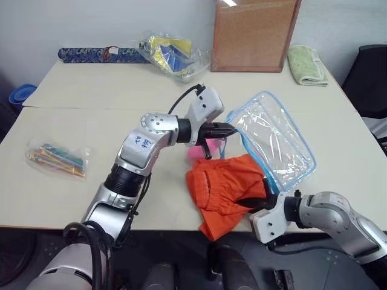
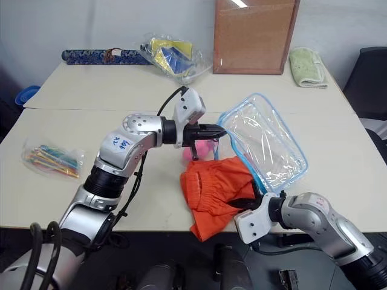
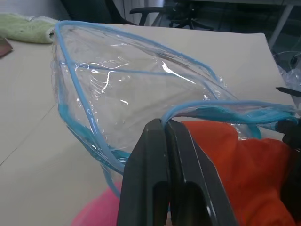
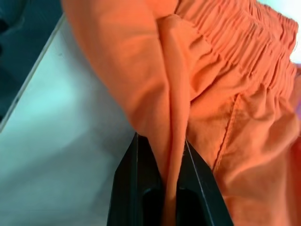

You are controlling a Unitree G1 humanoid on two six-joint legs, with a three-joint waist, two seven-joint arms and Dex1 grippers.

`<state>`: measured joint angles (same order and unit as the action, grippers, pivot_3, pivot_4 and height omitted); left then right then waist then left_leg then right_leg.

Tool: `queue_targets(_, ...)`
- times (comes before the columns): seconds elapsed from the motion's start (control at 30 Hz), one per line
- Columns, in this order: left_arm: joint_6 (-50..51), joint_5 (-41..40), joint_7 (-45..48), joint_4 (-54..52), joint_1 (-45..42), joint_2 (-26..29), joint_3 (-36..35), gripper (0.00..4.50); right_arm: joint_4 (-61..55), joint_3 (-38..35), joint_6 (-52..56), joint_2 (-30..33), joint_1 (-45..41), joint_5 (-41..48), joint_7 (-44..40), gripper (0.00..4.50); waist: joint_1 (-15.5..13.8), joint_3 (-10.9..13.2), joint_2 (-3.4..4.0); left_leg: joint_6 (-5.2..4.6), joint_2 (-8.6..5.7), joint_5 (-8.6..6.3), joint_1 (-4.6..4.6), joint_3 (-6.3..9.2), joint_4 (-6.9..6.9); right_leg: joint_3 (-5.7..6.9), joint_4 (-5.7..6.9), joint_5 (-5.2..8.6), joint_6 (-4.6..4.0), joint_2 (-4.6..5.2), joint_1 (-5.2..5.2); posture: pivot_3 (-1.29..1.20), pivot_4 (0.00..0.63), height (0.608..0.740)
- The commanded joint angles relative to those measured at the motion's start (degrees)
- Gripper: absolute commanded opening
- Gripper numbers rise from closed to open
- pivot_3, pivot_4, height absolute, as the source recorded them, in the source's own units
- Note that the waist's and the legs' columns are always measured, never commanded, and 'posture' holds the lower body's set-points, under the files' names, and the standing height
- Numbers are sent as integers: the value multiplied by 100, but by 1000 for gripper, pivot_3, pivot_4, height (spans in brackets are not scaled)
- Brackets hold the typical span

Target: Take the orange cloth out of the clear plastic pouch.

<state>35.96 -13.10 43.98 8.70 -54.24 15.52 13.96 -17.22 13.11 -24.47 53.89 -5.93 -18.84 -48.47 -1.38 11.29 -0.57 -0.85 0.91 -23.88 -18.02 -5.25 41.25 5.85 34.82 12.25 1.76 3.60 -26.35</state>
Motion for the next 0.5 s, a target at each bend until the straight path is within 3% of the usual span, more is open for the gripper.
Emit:
queue_targets(0.03, -27, 46, -221, 386, -327, -95, -270, 0, -14, 20, -456, 230, 12, -272, -36, 16, 0, 0, 0, 0, 0, 0, -2, 0, -1, 0, -2, 0, 0, 0, -2, 0, 150, 740)
queue_targets(0.2, -493, 497, -462, 1059, -489, -9, -164, 0, -205, -298, -614, 302, 301, -76, 132, 16, -11, 0, 0, 1, 1, 0, -4, 1, -7, 8, 1, 0, 0, 0, -4, 0, 150, 740)
queue_targets(0.5, -1033, 1022, -595, 1846, -477, 734, -427, 0, -484, -2205, -814, 801, 2198, 288, 229, 16, 3, 1, -1, 2, 4, 0, 2, -6, -17, 4, -6, 1, -1, -2, -4, 0, 150, 740)
